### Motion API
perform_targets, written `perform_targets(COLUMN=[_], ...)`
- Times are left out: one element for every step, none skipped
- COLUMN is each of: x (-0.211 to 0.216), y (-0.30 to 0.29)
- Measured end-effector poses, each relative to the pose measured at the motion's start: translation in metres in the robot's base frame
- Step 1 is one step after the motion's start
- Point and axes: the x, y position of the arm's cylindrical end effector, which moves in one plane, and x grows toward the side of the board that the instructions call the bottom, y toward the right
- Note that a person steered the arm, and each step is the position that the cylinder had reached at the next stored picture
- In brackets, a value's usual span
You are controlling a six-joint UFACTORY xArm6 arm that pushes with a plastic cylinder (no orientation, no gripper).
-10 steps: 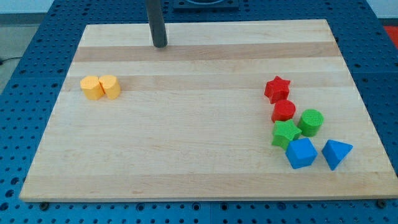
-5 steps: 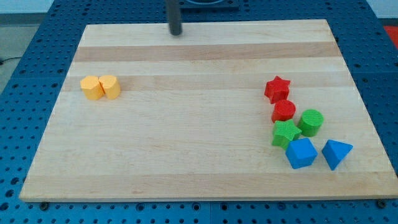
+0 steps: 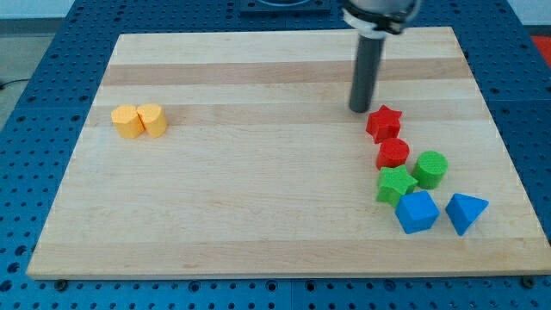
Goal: Push the red star into the red circle
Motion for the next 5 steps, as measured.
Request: perform_targets(x=[0.032,0.061,0.032,0.0,-0.001], y=[0.016,0.015,-0.013,-0.047,-0.059])
